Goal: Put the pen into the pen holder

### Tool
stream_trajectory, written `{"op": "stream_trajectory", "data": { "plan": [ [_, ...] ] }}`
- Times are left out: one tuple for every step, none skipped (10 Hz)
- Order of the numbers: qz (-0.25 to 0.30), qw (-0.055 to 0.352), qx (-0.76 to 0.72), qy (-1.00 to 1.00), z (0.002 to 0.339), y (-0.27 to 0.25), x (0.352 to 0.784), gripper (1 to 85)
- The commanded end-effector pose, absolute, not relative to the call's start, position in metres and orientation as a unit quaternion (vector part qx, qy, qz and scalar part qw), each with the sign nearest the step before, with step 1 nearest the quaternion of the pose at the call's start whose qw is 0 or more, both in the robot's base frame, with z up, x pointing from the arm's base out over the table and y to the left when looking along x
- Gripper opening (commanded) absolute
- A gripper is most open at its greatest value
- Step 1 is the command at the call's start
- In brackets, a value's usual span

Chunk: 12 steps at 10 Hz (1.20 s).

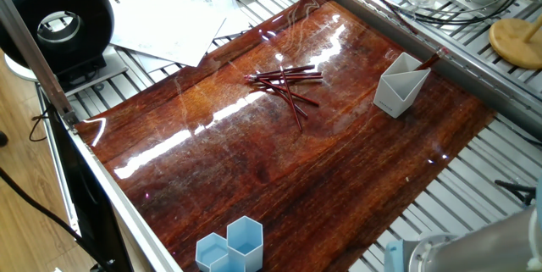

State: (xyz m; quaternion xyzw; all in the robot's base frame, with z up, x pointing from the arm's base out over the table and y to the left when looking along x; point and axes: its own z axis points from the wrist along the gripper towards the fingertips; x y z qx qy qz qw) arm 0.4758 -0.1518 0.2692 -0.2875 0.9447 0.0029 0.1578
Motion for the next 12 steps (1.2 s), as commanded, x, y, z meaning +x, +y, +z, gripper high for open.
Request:
{"op": "stream_trajectory", "data": {
  "plan": [
    [0.031,0.159,-0.269,0.949,0.264,-0.129,0.472,1.0],
    [0.042,0.162,-0.276,0.946,0.264,-0.123,0.470,1.0],
    [0.060,0.172,-0.276,0.944,0.268,-0.112,0.472,1.0],
    [0.060,0.195,-0.285,0.937,0.273,-0.110,0.479,1.0],
    [0.065,0.207,-0.292,0.932,0.276,-0.107,0.481,1.0],
    [0.077,0.214,-0.291,0.929,0.277,-0.102,0.479,1.0],
    [0.077,0.223,-0.298,0.925,0.273,-0.105,0.477,1.0],
    [0.080,0.232,-0.307,0.920,0.261,-0.112,0.473,1.0],
    [0.092,0.233,-0.302,0.920,0.252,-0.116,0.466,1.0],
    [0.095,0.235,-0.303,0.919,0.245,-0.121,0.462,1.0],
    [0.099,0.234,-0.294,0.921,0.240,-0.123,0.459,1.0],
    [0.102,0.235,-0.289,0.923,0.238,-0.125,0.458,1.0]
  ]
}}
